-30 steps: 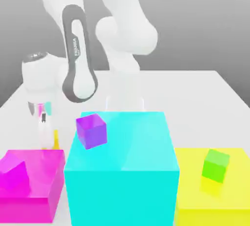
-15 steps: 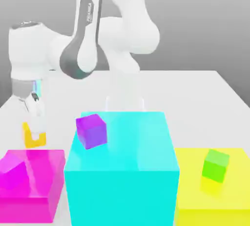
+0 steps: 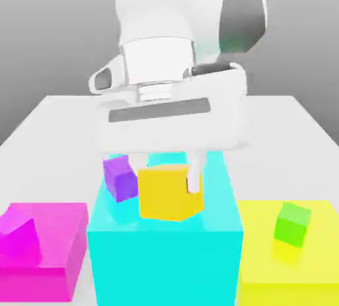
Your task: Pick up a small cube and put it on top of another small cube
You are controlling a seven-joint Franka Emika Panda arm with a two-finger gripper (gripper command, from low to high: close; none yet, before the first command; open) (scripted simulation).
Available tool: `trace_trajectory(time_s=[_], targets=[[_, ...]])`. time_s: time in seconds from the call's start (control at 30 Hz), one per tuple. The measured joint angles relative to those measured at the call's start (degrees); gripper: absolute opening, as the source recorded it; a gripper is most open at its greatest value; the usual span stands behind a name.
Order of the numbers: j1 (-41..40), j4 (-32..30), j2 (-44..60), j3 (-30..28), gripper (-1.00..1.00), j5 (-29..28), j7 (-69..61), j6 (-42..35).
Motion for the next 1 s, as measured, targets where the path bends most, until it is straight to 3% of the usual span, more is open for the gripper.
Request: trace_trajectory(time_s=[0.57,1.0], targets=[[11.88,6.83,-2.08,19.89,-1.0,-0.09,45.38,-14.21],[2.29,-8.13,0.61,18.79,-1.0,-12.68,78.22,-17.58]])
